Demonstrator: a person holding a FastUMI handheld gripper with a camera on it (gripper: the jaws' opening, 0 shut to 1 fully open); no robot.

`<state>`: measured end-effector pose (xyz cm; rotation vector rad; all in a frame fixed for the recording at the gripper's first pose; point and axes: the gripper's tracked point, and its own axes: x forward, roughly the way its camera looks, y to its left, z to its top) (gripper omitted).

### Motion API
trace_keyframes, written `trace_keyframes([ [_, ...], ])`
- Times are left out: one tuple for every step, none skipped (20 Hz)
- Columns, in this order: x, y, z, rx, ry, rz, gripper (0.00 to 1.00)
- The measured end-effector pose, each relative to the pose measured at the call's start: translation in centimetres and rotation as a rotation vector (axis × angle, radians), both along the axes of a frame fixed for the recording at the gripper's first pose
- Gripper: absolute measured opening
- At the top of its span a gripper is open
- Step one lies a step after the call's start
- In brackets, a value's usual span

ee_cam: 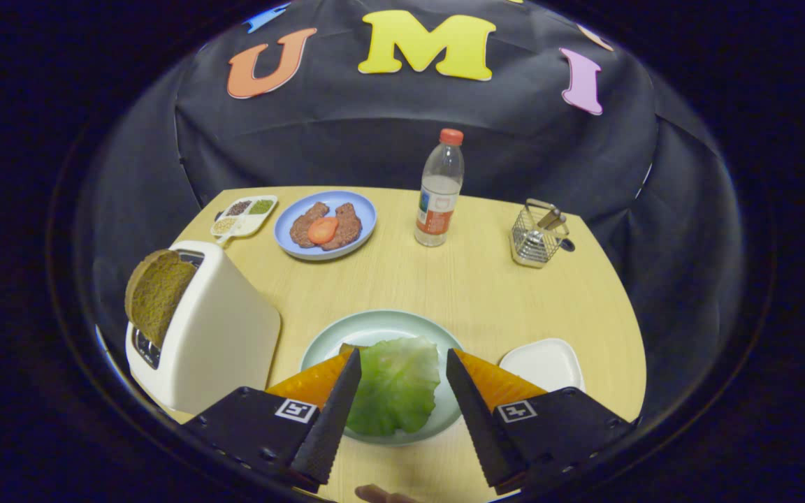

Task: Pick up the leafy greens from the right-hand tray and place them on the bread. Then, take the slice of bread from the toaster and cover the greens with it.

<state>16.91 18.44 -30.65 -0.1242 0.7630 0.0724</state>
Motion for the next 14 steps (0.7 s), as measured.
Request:
trace_keyframes([
  [-0.3, 0.0, 0.8, -0.008, -0.023, -0.007, 0.84],
  [-0.8, 0.6, 1.6, 0.004, -0.041, -0.012, 0.88],
  [-1.2, 0.9, 2.3, 0.011, -0.063, -0.022, 0.91],
  [-1.5, 1.2, 3.2, 0.017, -0.084, -0.032, 0.93],
  [-1.9, 1.8, 4.1, 0.029, -0.104, -0.04, 0.95],
  [-2.4, 2.7, 4.7, 0.048, -0.116, -0.039, 0.97],
  [-2.8, 3.7, 5.5, 0.071, -0.126, -0.032, 0.97],
  [-3.1, 4.9, 6.0, 0.088, -0.131, -0.014, 0.97],
  [-3.4, 5.8, 6.6, 0.091, -0.139, -0.001, 0.97],
  [-3.6, 6.9, 7.0, 0.098, -0.145, 0.021, 0.97],
  [-3.8, 8.0, 7.4, 0.101, -0.149, 0.041, 0.97],
  [-4.0, 9.0, 7.7, 0.102, -0.151, 0.056, 0.96],
  [-4.2, 10.4, 8.0, 0.115, -0.146, 0.08, 0.96],
  [-4.4, 11.6, 8.1, 0.124, -0.14, 0.094, 0.96],
])
